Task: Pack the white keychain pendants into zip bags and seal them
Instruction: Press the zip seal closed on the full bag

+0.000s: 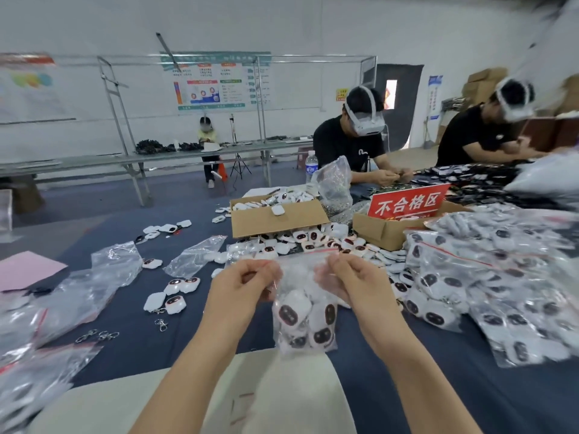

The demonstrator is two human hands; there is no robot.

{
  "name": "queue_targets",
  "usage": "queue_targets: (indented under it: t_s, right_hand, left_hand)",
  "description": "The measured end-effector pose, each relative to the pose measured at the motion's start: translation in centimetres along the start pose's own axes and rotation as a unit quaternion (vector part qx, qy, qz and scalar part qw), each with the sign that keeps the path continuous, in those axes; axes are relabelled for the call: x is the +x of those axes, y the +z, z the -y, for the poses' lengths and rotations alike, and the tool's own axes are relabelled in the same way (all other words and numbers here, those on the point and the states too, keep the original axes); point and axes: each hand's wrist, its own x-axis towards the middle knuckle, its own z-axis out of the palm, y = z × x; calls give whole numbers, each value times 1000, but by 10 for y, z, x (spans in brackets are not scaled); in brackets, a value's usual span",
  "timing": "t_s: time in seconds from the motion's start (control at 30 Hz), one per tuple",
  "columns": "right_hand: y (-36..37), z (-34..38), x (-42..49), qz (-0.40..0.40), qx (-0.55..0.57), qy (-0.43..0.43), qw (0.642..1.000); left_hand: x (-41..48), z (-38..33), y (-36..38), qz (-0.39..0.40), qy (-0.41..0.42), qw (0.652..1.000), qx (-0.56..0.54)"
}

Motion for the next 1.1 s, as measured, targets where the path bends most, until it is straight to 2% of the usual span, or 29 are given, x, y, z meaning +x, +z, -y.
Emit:
queue_targets:
  t_s: [0.13, 0.27, 0.37, 0.5, 0.57, 0.7, 0.93, 1.1]
  right_hand:
    - [6, 3, -22, -32, 47, 29, 998]
    - [13, 6, -37, -58, 48, 23, 997]
    - [16, 9, -45, -46, 17, -3, 999]
    - [22, 7, -56, 7, -78, -64, 995]
    - [23, 3, -60, -1, -74, -65, 995]
    - [23, -2, -64, -39, -38, -38, 998]
    - [30, -12, -60, -90, -34, -21, 995]
    - [23, -16, -52, -173, 11, 19, 985]
  left_hand:
    - [-22, -2, -7, 14, 9, 999, 37]
    - [-36, -1, -12, 17, 24, 995, 91]
    - [-38, -3, -17, 37, 82, 982, 166]
    - [-41, -14, -3, 118, 173, 938, 276]
    - [-42, -19, 8, 128, 194, 919, 319]
    - [-44, -21, 22, 137, 238, 851, 447]
    - [-46, -8, 15, 131, 245, 858, 432]
    - [-53, 0, -14, 123, 221, 867, 430]
